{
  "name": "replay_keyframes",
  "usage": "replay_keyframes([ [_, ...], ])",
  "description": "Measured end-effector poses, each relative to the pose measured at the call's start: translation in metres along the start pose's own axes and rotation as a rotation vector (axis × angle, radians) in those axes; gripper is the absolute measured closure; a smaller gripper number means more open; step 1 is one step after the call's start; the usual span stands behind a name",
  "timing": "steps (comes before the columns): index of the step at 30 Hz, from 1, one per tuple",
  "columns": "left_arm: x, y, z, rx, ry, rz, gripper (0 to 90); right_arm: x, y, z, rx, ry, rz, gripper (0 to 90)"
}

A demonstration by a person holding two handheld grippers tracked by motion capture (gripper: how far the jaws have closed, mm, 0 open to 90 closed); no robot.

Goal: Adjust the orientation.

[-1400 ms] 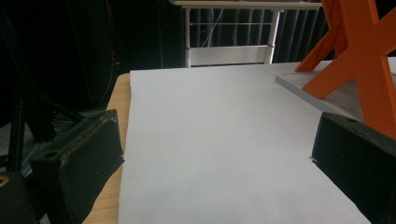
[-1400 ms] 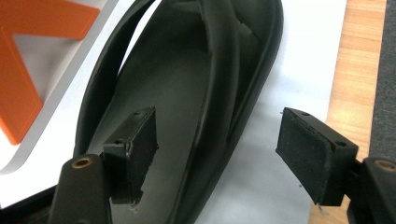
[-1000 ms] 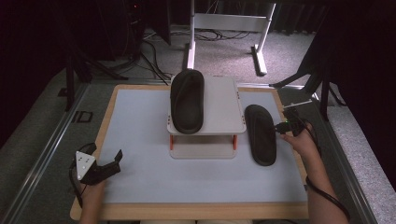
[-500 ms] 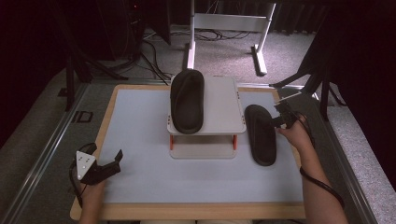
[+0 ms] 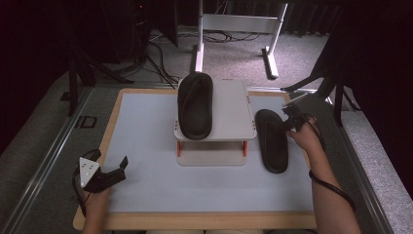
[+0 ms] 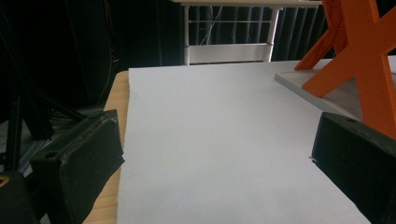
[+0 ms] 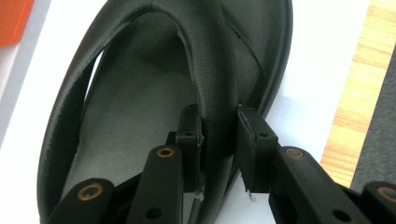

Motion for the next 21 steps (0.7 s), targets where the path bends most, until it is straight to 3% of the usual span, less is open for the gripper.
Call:
replay_keyframes([
  [9, 0.0, 0.0, 0.0, 0.0, 0.003, 0.002, 1.5, -0.001, -0.003, 0.0, -0.003, 0.025, 0.032, 74.2],
  [21, 0.0, 0.0, 0.0, 0.001, 0.003, 0.003, 1.5, -0.006, -0.02, -0.006, 0.007, 0.072, 0.07, 75.4],
])
Point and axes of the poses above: each handheld gripper's, and its own axes: y roughly forward along the jaws, x roughly out of its top, z roughly to its left, the point moved 9 cm from there along y, roughly forward along the jaws, and after that the axes turned 14 degrees about -x, right-handed, at the moved point
